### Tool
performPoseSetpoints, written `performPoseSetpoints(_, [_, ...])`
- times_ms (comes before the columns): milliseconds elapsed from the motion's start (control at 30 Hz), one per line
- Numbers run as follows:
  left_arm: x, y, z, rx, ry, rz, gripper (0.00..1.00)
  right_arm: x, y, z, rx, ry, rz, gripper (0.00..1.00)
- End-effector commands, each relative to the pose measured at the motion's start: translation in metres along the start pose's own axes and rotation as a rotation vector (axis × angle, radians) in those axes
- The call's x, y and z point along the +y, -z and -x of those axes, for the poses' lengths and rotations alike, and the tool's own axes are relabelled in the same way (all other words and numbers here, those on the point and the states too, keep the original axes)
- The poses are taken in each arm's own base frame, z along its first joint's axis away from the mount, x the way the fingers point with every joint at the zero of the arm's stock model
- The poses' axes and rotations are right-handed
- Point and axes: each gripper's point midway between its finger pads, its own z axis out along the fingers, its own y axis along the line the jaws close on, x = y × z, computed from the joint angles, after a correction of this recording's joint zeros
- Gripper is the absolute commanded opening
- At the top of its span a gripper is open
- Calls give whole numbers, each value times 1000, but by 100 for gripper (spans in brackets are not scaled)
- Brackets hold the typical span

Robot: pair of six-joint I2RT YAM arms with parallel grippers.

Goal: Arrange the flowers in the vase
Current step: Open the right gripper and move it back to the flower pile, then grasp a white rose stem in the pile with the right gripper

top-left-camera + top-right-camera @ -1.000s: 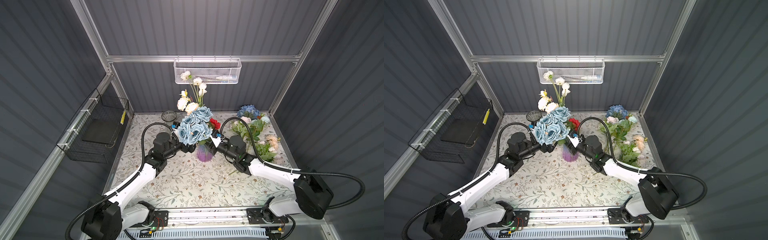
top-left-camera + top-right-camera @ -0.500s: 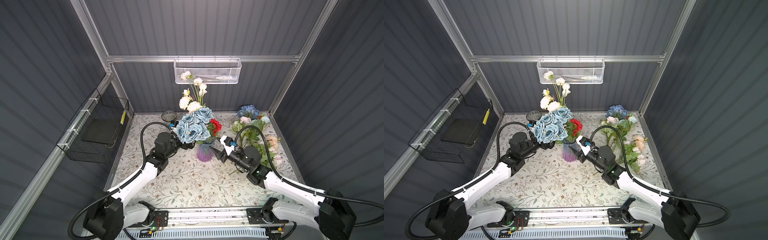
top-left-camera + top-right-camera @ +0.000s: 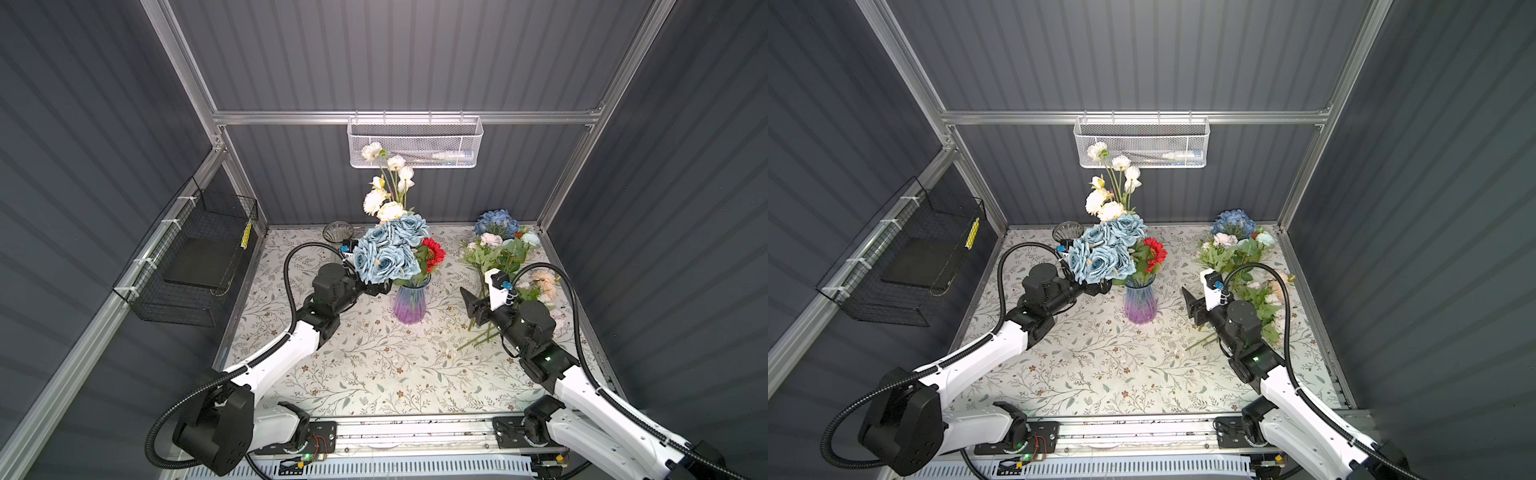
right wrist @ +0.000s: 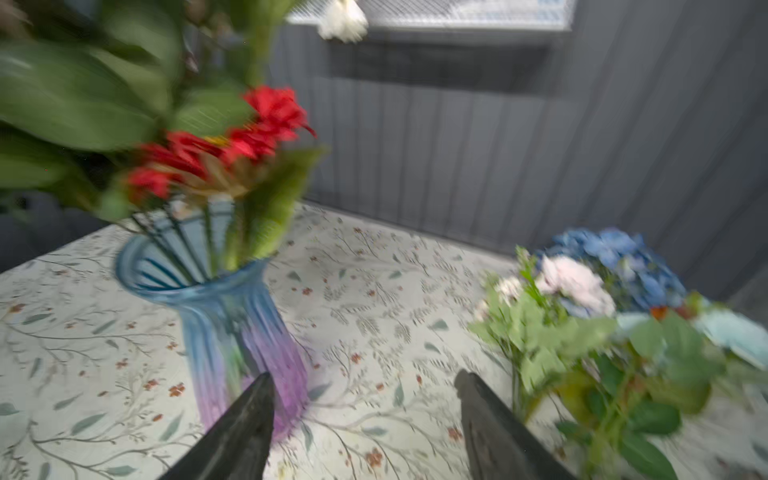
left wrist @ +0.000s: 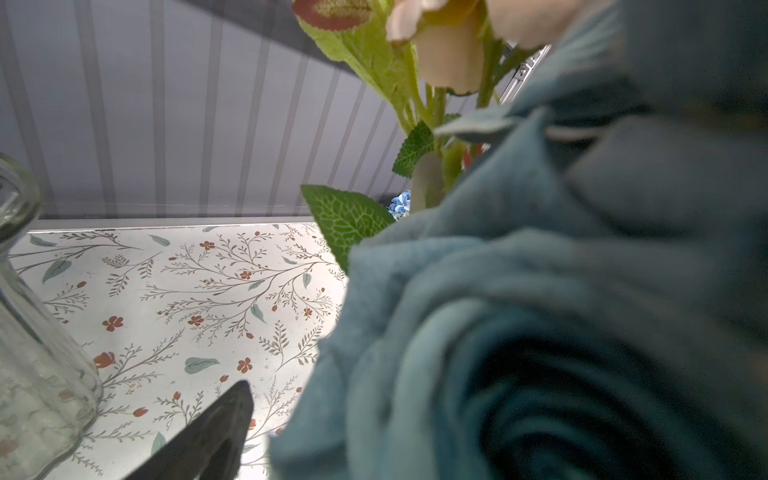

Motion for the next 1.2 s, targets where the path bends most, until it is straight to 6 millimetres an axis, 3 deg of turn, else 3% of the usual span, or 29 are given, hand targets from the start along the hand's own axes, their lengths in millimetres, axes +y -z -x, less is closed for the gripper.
performPoseSetpoints(0, [-6,6,12,-40,-3,-10,100,-31,-4,-18,136,-105,-125,71])
performPoseSetpoints(200, [-9,19,14,-37,-11,-6,99,-76,-13,-30,296,-281,-273,71])
performPoseSetpoints(367, [-7,34,10,-30,-17,25,99,-101,-17,-39,388,-448,-314,69])
performPoseSetpoints(633, [5,66,1,-23,-36,122,99,-144,-26,-45,438,-701,-332,54])
performPoseSetpoints(767, [13,75,-1,-42,-35,165,99,-144,-38,-53,462,-751,-301,41])
performPoseSetpoints(900, [20,79,-5,-64,-12,192,99,-135,-48,-73,513,-810,-259,31])
performPoseSetpoints(1167, [26,77,-9,-74,-10,213,99,-117,-50,-116,666,-754,-287,31])
